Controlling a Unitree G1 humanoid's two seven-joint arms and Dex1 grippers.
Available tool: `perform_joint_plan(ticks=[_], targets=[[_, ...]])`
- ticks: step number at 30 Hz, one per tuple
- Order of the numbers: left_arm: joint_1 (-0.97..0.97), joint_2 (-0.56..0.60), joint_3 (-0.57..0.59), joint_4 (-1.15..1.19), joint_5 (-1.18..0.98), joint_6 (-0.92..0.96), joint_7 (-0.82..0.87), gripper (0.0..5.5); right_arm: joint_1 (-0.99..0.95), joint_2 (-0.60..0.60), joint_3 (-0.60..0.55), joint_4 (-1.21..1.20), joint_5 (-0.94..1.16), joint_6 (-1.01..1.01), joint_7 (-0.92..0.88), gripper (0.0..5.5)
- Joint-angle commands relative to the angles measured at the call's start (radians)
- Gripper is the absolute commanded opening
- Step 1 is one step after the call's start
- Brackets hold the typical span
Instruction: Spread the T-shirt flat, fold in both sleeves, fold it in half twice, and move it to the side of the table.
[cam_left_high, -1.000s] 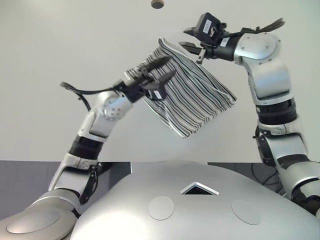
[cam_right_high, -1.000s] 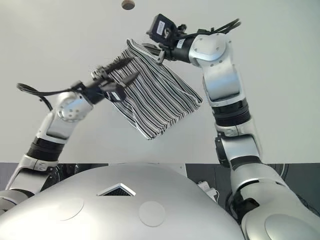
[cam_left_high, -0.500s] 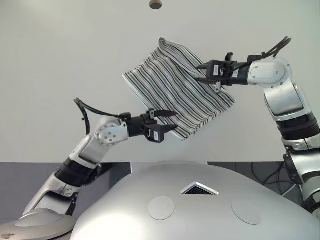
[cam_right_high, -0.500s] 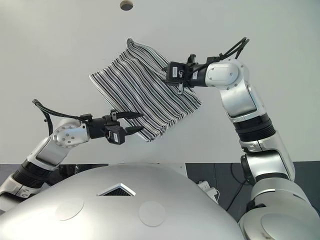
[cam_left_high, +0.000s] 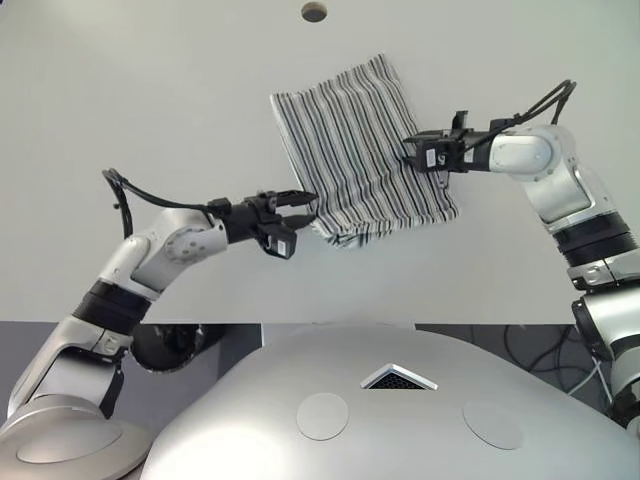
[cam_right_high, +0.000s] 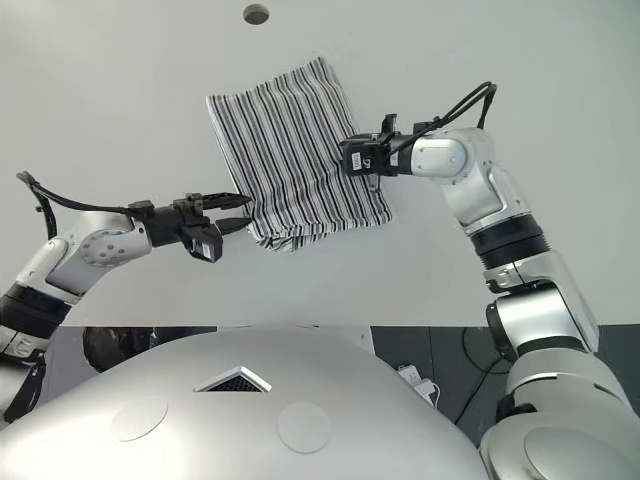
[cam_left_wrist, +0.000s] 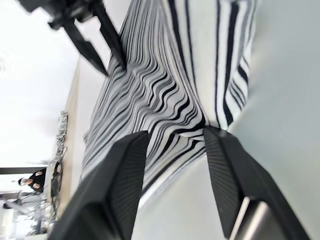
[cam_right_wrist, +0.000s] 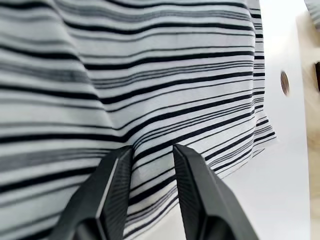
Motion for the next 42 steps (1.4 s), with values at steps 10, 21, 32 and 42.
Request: perform_joint_plan(ticks=[10, 21, 32, 42], targets=[[0.205, 0.318, 0.169, -0.318, -0.515, 0.110, -0.235, 2.04, 0.330, -0.051, -0.059, -0.632, 0.165, 0.321, 0.101, 1.51], [0.269, 0.265, 0.225, -0.333, -0.458, 0.141, -0.292, 2.04, 0.340, -0.070, -0.180, -0.558, 0.199, 0.308, 0.063, 1.51], [0.351, 0.244, 0.459, -0.244, 0.139, -0.326, 0.099, 2.04, 0.462, -0.101, -0.286, -0.607, 0.287, 0.287, 0.055, 1.51], [0.203, 0.194, 0.351, -0.075, 0.377, -0.411, 0.231, 3.20, 0.479, -0.102, -0.299, -0.619, 0.289, 0.281, 0.053, 1.51]])
